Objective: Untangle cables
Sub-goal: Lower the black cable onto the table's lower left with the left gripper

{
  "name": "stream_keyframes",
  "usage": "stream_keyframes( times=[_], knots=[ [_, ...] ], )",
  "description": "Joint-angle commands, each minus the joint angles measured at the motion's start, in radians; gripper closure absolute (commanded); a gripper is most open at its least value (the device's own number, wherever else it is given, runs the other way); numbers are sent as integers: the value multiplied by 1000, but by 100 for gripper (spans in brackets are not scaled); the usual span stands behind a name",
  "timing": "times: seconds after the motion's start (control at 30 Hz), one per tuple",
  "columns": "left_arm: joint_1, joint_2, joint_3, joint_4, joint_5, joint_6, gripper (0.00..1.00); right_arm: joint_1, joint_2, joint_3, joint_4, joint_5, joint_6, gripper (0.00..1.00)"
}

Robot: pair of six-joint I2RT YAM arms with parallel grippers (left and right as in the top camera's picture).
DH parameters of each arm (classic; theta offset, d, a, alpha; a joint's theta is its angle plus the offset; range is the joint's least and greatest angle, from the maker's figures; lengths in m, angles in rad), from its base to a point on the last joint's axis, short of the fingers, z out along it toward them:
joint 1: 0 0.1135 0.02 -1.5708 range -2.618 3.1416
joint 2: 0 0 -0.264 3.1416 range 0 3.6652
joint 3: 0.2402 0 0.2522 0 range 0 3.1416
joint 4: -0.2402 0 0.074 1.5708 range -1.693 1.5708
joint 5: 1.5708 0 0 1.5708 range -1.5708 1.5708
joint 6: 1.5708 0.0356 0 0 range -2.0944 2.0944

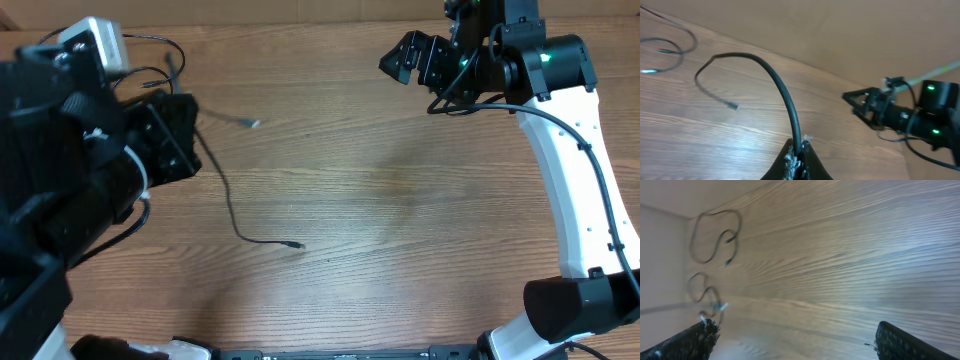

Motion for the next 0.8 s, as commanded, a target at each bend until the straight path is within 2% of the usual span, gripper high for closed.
stream_keyframes(
  times=[0.0, 0.2, 0.43, 0.57, 0.77],
  knots=[
    [7, -34, -65, 2, -114, 43, 96, -2, -29, 3, 2, 96, -11, 0],
    [7, -87, -204, 2, -142, 23, 96, -2, -29, 3, 2, 96, -11, 0],
    [24, -114, -365, 2, -257, -141, 96, -2, -29, 3, 2, 97, -11, 0],
    [98, -113, -429, 2, -251, -203, 95, -2, -29, 3, 2, 97, -11, 0],
    [293, -113, -525, 2, -157, -278, 96, -2, -29, 3, 2, 96, -11, 0]
  ],
)
